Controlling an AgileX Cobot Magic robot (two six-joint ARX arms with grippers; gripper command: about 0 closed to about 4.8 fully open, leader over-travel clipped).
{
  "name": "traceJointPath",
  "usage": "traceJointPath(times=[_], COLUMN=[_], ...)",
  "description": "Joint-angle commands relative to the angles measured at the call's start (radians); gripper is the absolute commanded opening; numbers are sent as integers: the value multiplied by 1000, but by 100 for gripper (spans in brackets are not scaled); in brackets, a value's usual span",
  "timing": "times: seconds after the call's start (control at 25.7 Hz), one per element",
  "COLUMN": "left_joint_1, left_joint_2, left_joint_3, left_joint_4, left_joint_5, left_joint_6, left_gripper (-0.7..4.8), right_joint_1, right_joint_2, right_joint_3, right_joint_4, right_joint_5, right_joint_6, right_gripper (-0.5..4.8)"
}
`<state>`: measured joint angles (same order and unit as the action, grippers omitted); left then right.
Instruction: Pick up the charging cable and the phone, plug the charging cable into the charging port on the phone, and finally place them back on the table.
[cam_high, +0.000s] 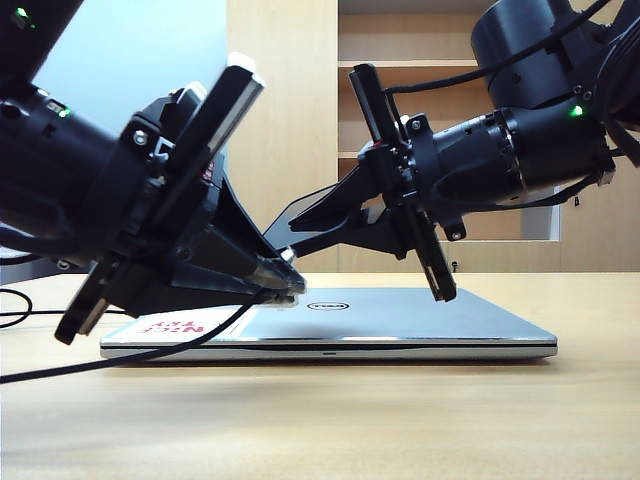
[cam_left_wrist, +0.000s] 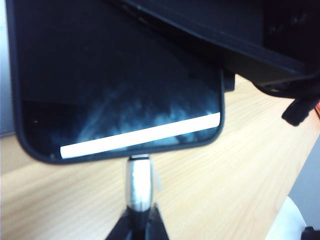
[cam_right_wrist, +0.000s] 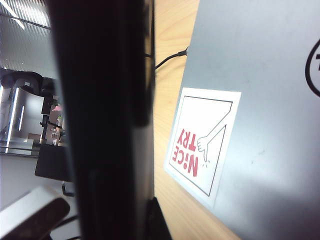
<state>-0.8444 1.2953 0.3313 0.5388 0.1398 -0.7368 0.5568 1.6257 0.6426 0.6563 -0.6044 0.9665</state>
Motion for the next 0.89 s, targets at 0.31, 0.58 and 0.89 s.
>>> traceJointPath(times=[0.31,0.58,0.89], left_joint_1=[5,5,4], left_joint_2=[23,23,-35], left_joint_3=[5,5,7], left_joint_4=[106,104,97], left_joint_5=[-23,-23,-22], left_joint_6=[3,4,48], left_gripper=[4,161,163], right_joint_1=[6,4,-68], right_joint_2=[-8,-9,-12], right_joint_3=[3,3,4], right_joint_4=[22,21,21], right_joint_5=[-52,-41,-1], right_joint_6=[-6,-6,-33], right_gripper=[-6,-6,-7])
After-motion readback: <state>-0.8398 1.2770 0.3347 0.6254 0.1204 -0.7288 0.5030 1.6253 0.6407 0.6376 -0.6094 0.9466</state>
